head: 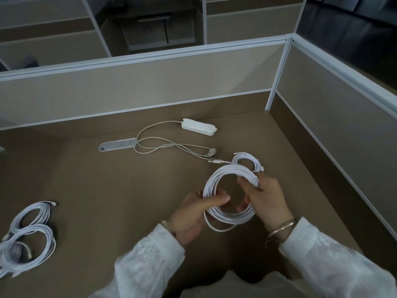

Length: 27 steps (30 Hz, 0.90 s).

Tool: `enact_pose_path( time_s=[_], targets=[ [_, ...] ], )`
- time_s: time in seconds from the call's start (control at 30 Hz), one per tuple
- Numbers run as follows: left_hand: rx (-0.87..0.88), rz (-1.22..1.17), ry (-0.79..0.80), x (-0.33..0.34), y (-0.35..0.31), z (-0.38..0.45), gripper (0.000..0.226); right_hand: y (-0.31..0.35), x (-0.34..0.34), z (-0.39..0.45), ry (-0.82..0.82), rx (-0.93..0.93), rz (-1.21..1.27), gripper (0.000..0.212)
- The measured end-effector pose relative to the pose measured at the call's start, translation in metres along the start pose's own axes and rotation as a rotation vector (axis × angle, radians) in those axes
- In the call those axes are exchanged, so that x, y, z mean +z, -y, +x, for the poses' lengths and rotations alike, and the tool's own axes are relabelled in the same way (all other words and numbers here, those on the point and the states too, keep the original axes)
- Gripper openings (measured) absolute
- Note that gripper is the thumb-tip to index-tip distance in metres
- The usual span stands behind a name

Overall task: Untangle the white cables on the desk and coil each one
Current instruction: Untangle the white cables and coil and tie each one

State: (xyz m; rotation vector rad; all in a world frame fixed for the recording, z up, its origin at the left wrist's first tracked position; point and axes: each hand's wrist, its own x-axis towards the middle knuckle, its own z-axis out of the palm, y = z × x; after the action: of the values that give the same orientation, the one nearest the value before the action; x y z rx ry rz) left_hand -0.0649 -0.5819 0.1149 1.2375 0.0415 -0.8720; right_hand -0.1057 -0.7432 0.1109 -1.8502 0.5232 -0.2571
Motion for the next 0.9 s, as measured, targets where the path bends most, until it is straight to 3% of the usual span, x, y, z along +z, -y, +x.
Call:
enact_pose_path(
  time_s=[0.1, 0.2, 0.27, 0.33, 0.43, 0.53, 0.6, 0.7, 0.8, 0.87, 0.9],
  targets=[
    [-0.037, -0.102, -0.021, -0.003, 0.005, 0.007, 0.029, -0.015, 0.002, -0.001, -0.019, 0.126, 0.090, 0.032],
    [-0.035, -0.091, -0.003, -0.004, -0.006, 0.011, 0.026, -0.015, -0.004, -0.002, 0.219, 0.185, 0.177, 0.007],
    [-0.075, 0.076, 0.021, -0.006, -0.015, 0.013, 0.030, -0.012, -0.010, 0.002, 0.410, 0.148, 0.215, 0.034],
    [-0.151, 0.297, 0.097, -0.006, -0.020, 0.015, 0.034, -0.007, -0.013, 0.004, 0.537, 0.124, 0.292, 0.047],
    [-0.290, 0.487, 0.166, 0.000, -0.020, 0.023, 0.035, -0.006, -0.011, 0.003, 0.638, 0.129, 0.195, 0.034],
    [-0.317, 0.610, 0.164, 0.006, -0.012, 0.033, 0.034, -0.017, -0.005, -0.002, 0.595, 0.090, -0.066, 0.022],
    [-0.224, 0.700, 0.113, 0.008, -0.005, 0.039, 0.011, -0.025, -0.002, -0.006, 0.473, 0.087, -0.059, 0.012],
    [-0.151, 0.752, 0.085, 0.002, 0.003, 0.046, 0.038, -0.035, -0.006, -0.009, 0.291, 0.206, 0.194, 0.022],
    [-0.215, 0.582, 0.114, -0.003, 0.013, 0.051, 0.029, -0.046, -0.011, -0.013, 0.227, 0.296, 0.381, 0.038],
    [-0.234, 0.412, 0.152, 0.003, 0.017, 0.052, 0.007, -0.053, -0.012, -0.015, 0.255, 0.270, 0.342, 0.030],
    [-0.230, 0.378, 0.155, 0.004, 0.019, 0.053, 0.009, -0.056, -0.013, -0.016, 0.269, 0.231, 0.279, 0.025]
  ],
)
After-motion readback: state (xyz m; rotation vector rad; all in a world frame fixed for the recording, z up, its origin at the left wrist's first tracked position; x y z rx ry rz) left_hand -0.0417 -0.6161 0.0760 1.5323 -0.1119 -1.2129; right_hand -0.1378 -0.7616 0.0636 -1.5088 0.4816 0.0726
